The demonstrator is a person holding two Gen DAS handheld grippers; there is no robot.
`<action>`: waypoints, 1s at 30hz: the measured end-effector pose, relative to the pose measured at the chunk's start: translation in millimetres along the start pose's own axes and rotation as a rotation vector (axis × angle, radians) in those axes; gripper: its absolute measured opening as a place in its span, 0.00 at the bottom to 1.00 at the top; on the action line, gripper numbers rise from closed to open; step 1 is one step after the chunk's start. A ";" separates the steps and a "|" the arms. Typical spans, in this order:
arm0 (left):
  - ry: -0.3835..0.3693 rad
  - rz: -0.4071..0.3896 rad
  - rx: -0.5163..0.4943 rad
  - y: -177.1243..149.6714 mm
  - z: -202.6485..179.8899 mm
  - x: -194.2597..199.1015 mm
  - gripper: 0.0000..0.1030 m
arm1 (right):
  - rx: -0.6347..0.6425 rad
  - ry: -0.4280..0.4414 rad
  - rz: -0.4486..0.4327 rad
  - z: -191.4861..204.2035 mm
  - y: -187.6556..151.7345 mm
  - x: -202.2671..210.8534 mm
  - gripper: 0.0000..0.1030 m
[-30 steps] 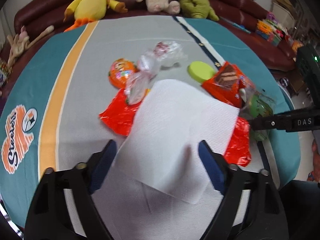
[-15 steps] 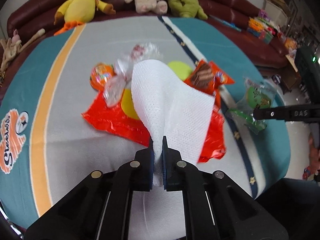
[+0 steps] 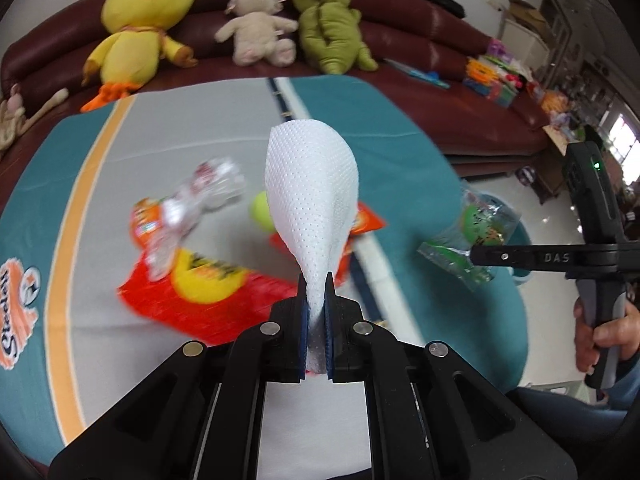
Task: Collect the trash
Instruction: 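Carry napkin and mooncake bag over the teal bin and open both tools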
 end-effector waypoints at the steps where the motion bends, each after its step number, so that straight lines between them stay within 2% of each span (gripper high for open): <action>1: -0.021 0.001 -0.010 3.7 -11.6 -2.3 0.07 | -0.006 0.001 -0.009 -4.4 0.5 3.9 0.14; 10: -0.144 0.026 -0.132 25.9 -115.4 -37.0 0.07 | -0.115 -0.023 -0.119 -73.5 -0.9 57.8 0.14; 17: -0.222 0.064 -0.227 41.3 -199.2 -67.5 0.07 | -0.219 -0.071 -0.202 -153.4 -15.4 106.8 0.14; 23: -0.255 0.116 -0.308 49.4 -268.1 -101.7 0.07 | -0.302 -0.111 -0.258 -214.9 -26.7 137.8 0.14; 30: -0.264 0.208 -0.369 51.0 -326.6 -151.6 0.07 | -0.385 -0.133 -0.282 -271.7 -38.5 156.1 0.14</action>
Point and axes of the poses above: each gripper's, at about its wrist camera, not at the fingertips, and x roughly against the way its jaws point, z to its left, y to its top, the point moved 2 cm from there along -x, roughly the way its jaws point, and after that the axes turned 3 degrees about x, right-handed, at the moved point
